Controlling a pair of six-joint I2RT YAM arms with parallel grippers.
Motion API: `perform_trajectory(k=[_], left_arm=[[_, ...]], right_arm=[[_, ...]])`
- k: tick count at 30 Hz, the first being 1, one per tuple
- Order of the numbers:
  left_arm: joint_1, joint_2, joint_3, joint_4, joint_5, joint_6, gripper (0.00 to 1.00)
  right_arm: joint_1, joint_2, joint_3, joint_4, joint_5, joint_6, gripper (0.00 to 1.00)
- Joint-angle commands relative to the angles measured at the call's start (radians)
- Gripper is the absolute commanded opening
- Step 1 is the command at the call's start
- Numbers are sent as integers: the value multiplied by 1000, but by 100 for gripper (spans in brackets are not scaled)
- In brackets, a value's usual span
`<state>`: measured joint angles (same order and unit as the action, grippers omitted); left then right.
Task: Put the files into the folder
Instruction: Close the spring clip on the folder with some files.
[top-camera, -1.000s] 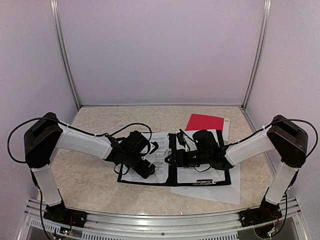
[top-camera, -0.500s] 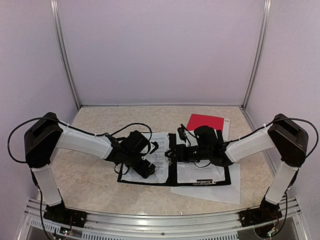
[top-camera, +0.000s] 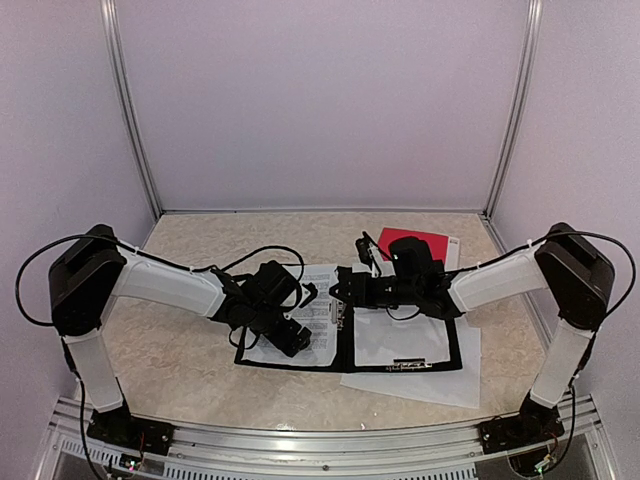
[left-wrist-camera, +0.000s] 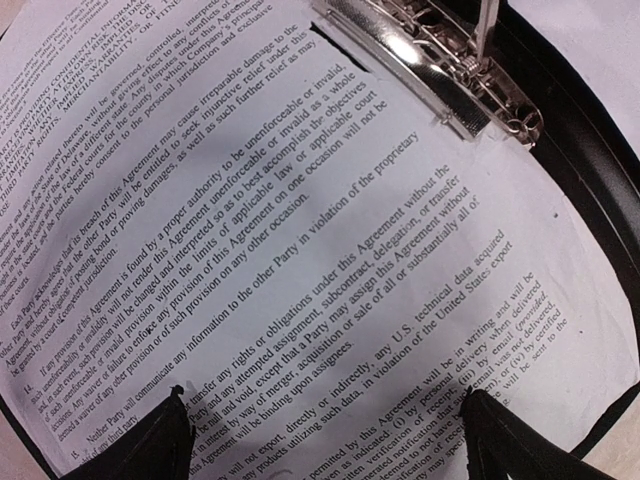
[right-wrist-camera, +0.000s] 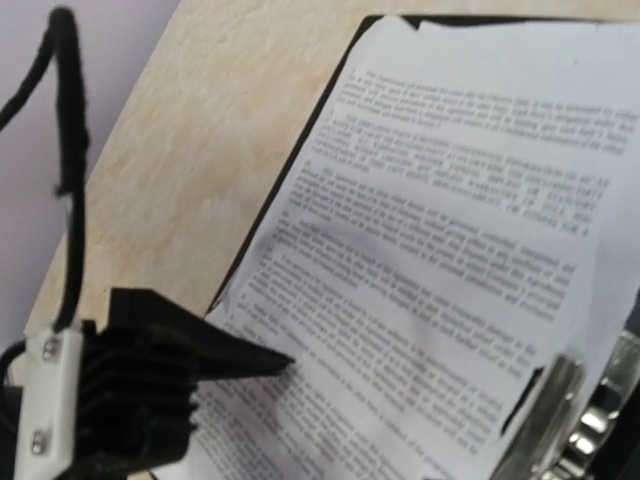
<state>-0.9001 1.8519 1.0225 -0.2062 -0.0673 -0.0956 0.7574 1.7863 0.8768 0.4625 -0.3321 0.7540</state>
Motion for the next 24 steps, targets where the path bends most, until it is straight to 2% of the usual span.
perform_trajectory(k=[1, 11, 17, 24], left_arm=[[-3, 60, -18, -100, 5, 2, 90], [-3, 58, -9, -104, 5, 4, 90], [-3, 59, -7, -105, 9, 3, 90], [-3, 58, -2, -108, 14, 6, 90]], right_arm=[[-19, 24, 40, -69, 15, -63, 42], [-21, -66, 155, -358, 47, -378, 46], [-28, -47, 277, -609, 133, -605, 42], [-70, 49, 380, -720, 25, -741, 39]])
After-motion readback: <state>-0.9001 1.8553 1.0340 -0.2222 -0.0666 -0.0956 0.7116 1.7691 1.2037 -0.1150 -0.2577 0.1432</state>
